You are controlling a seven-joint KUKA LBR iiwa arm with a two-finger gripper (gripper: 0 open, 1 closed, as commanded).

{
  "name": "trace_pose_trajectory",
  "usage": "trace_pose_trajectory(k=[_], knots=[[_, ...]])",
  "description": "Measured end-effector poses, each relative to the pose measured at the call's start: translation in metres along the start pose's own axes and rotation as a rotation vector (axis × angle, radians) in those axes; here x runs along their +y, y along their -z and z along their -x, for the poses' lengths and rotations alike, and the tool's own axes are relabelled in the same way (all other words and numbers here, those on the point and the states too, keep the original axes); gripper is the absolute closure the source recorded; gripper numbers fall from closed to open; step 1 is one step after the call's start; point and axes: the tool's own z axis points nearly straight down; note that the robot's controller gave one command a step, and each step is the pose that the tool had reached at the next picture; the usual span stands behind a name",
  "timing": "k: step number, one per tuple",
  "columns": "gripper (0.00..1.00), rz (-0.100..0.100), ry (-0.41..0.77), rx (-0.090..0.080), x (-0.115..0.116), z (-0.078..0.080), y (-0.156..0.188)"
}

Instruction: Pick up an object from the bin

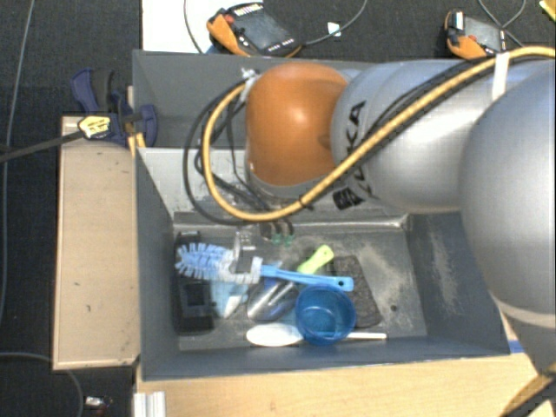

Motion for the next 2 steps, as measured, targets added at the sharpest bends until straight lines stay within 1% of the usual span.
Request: trace_pose_trajectory(k=[1, 2], knots=[[0.0, 0.002, -0.006, -0.008, -0.001, 0.002, 0.005], [0.0, 0.0, 0.08, -0.006, -0.032, -0.01, -0.077]])
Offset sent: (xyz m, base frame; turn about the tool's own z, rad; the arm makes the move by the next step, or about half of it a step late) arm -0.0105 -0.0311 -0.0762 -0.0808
